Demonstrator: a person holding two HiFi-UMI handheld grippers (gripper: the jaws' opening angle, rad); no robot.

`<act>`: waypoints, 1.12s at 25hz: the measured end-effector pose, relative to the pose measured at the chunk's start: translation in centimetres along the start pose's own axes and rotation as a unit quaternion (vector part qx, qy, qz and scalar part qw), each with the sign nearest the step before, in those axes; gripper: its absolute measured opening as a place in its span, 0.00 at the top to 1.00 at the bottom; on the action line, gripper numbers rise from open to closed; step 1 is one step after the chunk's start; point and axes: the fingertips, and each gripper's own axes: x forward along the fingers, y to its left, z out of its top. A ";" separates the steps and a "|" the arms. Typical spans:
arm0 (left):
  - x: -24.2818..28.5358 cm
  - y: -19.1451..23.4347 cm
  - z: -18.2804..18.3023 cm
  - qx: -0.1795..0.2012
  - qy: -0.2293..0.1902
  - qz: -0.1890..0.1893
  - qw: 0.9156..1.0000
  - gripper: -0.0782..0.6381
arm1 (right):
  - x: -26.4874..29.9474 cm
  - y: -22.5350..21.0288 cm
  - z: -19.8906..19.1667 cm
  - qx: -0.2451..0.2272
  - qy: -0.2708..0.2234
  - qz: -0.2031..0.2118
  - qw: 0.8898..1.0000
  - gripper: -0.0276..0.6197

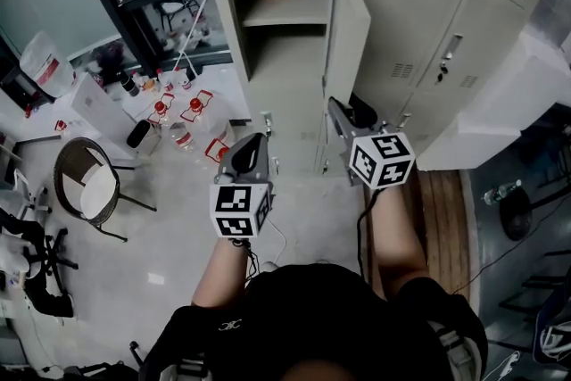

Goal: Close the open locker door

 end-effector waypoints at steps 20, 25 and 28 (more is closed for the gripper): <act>-3.1 9.8 -0.8 -0.009 -0.008 0.077 0.997 0.89 | 8.9 8.0 -0.5 -0.024 0.015 0.057 0.998 0.71; -3.9 12.2 -1.3 -0.014 -0.002 0.092 0.996 0.89 | 11.1 9.1 -0.5 -0.030 0.013 0.042 0.999 0.71; -4.2 13.7 -1.4 -0.017 0.000 0.100 0.995 0.89 | 12.6 9.5 -0.4 -0.033 0.014 0.039 0.999 0.71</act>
